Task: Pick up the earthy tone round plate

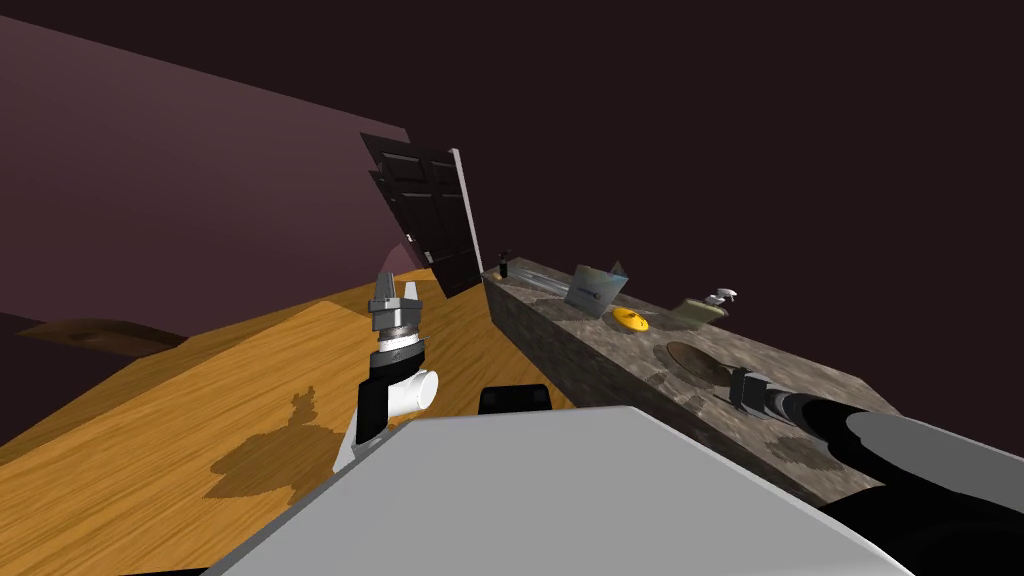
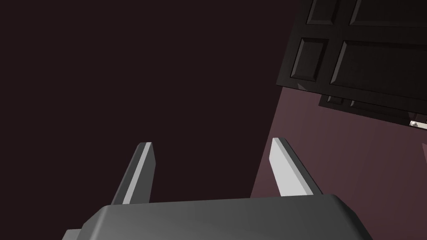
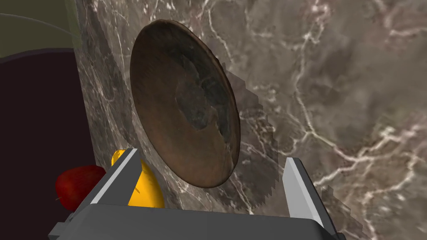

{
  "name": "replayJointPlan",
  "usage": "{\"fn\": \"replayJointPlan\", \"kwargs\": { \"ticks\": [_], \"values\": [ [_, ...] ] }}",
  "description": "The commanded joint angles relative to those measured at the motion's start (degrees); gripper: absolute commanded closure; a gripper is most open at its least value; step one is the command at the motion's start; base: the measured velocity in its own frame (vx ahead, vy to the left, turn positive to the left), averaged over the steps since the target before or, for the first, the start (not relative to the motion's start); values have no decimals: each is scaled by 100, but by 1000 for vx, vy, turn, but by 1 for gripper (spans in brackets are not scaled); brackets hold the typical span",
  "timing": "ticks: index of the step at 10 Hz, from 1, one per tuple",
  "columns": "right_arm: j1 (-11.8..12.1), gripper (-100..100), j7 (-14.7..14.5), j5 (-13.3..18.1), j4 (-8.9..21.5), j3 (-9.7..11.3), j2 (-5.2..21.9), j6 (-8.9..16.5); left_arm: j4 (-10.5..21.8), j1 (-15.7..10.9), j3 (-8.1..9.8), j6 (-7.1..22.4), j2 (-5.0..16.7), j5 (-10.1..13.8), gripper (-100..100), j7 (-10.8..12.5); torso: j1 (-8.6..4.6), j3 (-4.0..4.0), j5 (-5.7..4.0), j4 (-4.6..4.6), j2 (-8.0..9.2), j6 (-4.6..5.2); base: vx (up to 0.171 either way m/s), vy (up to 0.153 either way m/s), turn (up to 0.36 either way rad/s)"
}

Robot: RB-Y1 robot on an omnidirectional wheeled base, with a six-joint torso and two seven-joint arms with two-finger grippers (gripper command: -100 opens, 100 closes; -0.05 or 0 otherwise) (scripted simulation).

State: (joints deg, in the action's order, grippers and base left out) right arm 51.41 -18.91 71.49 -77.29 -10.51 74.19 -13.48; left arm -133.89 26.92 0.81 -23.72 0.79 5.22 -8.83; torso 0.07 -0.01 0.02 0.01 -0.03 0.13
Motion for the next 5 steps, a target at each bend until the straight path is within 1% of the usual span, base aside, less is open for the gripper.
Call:
{"fn": "replayJointPlan", "kwargs": {
  "ticks": [1,2,3,4,5],
  "values": [
    [0,-100,0,0,0,0,0,0,0,0,0,0,0,0,0,0,0,0,0,0,0,0,17,5,0],
    [2,0,-62,-5,14,-19,-14,-40,0,0,0,0,0,0,0,0,-5,5,-1,2,9,-1,0,0,0],
    [129,-100,151,-155,-147,266,207,250,0,0,0,0,0,0,0,0,-7,9,-2,3,15,0,-12,-28,126],
    [129,-100,151,-155,-147,266,207,344,0,-1,0,0,0,0,0,0,-17,11,-3,4,19,-5,-30,-40,104],
    [257,-100,357,-305,-306,521,427,516,0,-1,0,0,0,0,0,0,-22,15,-5,6,26,-1,-36,-46,156]
  ]
}}
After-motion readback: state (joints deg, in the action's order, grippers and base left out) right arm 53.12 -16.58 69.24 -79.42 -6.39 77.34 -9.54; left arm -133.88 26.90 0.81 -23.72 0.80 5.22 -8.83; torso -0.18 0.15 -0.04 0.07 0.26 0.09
